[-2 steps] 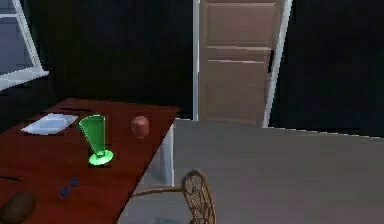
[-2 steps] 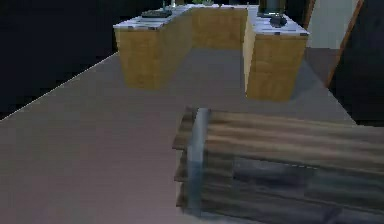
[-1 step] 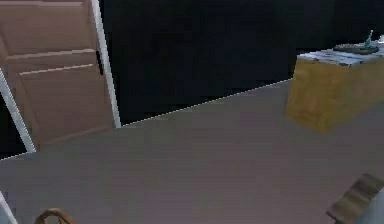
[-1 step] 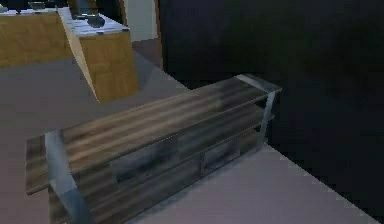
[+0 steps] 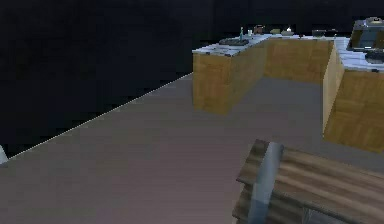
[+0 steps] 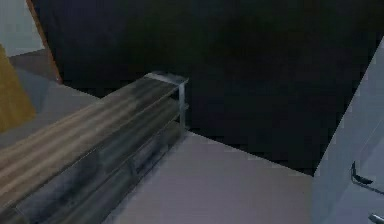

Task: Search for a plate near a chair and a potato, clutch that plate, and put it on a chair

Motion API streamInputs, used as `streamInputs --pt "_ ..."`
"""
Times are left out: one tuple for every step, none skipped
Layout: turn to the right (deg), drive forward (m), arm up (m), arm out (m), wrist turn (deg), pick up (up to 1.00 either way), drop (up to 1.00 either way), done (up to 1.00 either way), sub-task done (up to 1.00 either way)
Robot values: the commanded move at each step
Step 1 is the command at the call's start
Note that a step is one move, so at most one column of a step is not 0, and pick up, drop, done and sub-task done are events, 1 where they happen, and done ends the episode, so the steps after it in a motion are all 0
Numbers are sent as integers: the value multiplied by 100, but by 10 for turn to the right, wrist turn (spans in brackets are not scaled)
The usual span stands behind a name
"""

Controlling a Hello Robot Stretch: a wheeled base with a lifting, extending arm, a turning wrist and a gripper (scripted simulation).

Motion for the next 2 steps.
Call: streamInputs --pt "30 0 0 0 0 0 0 0 0" --pt "0 30 0 0 0 0 0 0 0"
